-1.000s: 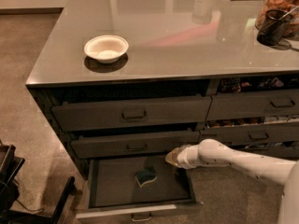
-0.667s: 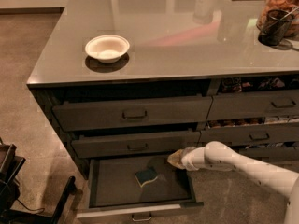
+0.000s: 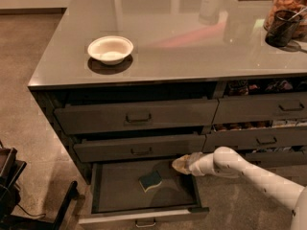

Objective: Pick sponge from bottom drawer and place on counter

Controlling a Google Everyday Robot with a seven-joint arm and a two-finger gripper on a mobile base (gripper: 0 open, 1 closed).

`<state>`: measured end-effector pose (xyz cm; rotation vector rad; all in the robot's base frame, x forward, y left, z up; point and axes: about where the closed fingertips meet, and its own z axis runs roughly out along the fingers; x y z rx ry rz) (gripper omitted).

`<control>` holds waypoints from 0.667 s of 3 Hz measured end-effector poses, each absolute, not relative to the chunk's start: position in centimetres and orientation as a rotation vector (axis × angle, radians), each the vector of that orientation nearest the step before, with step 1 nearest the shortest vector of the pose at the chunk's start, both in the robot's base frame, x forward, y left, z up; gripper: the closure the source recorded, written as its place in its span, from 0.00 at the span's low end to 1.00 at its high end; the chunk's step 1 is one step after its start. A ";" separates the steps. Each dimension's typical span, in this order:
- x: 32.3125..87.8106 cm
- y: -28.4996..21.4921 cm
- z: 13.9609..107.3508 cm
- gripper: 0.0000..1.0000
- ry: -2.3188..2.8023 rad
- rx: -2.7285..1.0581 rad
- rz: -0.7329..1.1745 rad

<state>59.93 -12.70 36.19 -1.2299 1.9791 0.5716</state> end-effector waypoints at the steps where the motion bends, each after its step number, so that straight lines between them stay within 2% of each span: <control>1: 59.8 -12.6 35.1 1.00 1.961 -1.277 0.561; 2: 59.7 -12.4 32.7 1.00 1.917 -1.361 0.550</control>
Offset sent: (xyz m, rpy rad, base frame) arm 0.0001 -0.0005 -0.0638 -0.0839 -0.0810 0.1748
